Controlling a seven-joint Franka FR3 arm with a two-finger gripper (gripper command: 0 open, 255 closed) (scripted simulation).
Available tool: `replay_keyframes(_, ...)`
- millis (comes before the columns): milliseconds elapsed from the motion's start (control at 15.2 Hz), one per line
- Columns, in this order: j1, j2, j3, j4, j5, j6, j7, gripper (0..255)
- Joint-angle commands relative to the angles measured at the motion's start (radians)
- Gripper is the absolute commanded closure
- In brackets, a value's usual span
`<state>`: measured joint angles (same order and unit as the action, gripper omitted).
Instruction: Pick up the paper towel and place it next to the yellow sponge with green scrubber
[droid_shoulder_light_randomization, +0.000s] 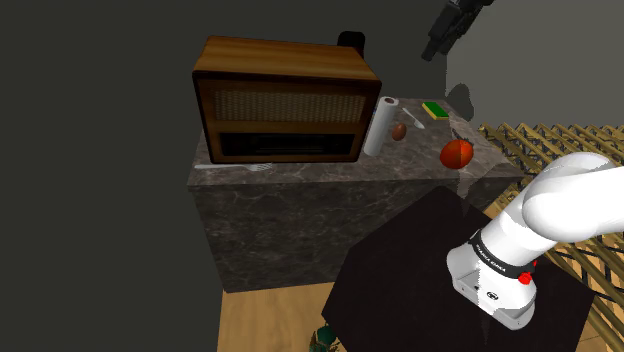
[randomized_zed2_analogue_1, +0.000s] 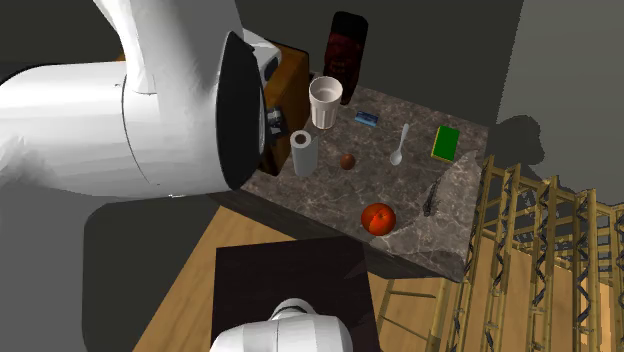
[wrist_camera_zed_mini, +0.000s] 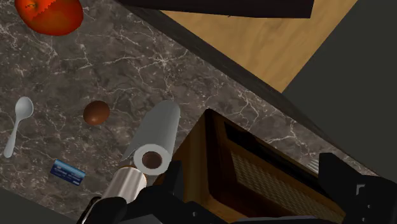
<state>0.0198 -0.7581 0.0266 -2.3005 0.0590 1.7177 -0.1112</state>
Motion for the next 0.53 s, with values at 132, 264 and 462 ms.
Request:
replay_keyframes(132, 0.007, 0.037, -0.028, -0.025, -0.02, 0.049, -0.072, 0)
replay_keyframes(264, 0.015, 0.08, -0.055, -0.043, -0.039, 0.099, -0.143, 0)
replay_keyframes(462, 0.025, 0.155, -0.096, -0.059, -0.065, 0.174, -0.247, 0)
